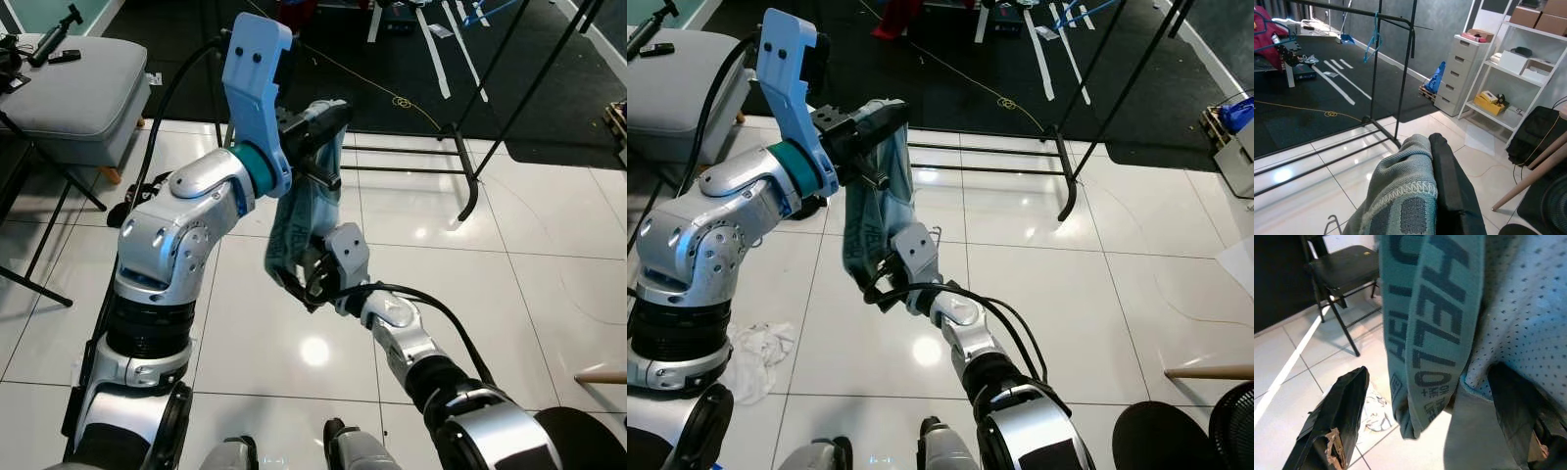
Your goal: Hang hanger
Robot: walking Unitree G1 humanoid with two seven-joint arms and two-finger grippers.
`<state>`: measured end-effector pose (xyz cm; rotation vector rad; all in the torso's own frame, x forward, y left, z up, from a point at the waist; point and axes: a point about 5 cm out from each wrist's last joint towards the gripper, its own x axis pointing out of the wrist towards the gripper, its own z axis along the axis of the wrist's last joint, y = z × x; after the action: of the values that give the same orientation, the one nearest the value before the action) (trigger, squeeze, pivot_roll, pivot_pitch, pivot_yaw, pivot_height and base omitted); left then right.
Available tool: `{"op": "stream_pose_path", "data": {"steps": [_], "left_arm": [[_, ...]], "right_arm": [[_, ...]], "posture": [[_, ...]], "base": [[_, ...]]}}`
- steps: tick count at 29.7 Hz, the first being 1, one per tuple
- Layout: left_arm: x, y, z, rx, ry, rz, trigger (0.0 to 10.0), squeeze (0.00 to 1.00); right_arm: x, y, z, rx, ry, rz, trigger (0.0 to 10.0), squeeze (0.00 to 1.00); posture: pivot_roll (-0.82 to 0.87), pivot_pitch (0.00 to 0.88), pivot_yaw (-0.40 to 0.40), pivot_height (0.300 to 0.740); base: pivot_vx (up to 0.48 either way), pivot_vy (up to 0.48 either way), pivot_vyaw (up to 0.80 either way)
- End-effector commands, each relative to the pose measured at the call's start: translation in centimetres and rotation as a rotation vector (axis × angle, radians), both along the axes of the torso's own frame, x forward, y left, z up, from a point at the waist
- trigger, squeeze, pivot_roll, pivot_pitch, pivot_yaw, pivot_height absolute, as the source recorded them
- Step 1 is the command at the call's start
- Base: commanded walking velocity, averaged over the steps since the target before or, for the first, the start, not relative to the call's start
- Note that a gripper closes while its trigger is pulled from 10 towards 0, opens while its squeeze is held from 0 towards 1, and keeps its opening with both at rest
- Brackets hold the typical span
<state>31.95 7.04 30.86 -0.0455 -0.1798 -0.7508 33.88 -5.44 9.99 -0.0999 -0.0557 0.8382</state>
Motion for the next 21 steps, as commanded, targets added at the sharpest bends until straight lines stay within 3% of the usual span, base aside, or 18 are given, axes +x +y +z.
{"op": "stream_pose_path", "data": {"steps": [1,4,5,6,8,9,18,20,21], "left_arm": [[-0.5,-0.6,0.4,0.002,-0.01,-0.031,0.0,0.0],[-0.5,-0.6,0.4,0.003,-0.009,-0.031,0.0,0.0],[-0.4,-0.6,0.4,0.005,-0.007,-0.028,0.0,0.0],[-0.4,-0.6,0.4,0.005,-0.007,-0.028,0.0,0.0],[-0.4,-0.5,0.3,0.008,-0.004,-0.021,0.0,0.0],[-0.3,-0.4,0.3,0.009,-0.004,-0.018,0.0,0.0],[-0.3,-0.4,0.4,0.011,-0.003,-0.017,0.0,0.0],[-0.3,-0.4,0.4,0.013,-0.005,-0.018,0.0,0.0],[-0.3,-0.4,0.4,0.013,-0.005,-0.018,0.0,0.0]], "right_arm": [[-0.4,0.4,-0.7,-0.015,0.031,0.037,10.0,0.0],[-0.6,0.7,-0.6,-0.012,0.027,0.063,10.0,0.0],[-0.8,1.0,-0.7,-0.02,0.02,0.097,6.3,0.0],[-0.8,1.0,-0.7,-0.02,0.02,0.097,6.3,0.0],[-1.1,1.4,-0.8,-0.041,0.013,0.132,5.4,0.0],[-1.1,1.4,-0.9,-0.047,0.012,0.125,0.0,0.0],[-0.7,0.9,-0.7,-0.052,0.0,0.07,0.0,0.0],[-0.3,0.6,-0.4,-0.055,-0.01,0.038,7.9,0.0],[-0.3,0.6,-0.4,-0.055,-0.01,0.038,7.9,0.0]], "posture": [[0.05,0.12,0.004,0.74],[0.04,0.119,0.004,0.74],[0.05,0.119,0.004,0.74],[0.05,0.119,0.004,0.74],[0.05,0.12,0.004,0.74],[0.05,0.12,0.004,0.74],[0.05,0.118,0.007,0.74],[0.05,0.116,0.006,0.74],[0.05,0.116,0.006,0.74]], "base": [[0.0,0.0,0.0],[0.0,0.0,0.0],[0.0,0.0,0.0],[0.0,0.0,0.0],[0.0,0.0,0.0],[0.0,0.0,0.0],[0.0,0.0,0.0],[0.0,0.0,0.0],[0.0,0.0,0.0]]}}
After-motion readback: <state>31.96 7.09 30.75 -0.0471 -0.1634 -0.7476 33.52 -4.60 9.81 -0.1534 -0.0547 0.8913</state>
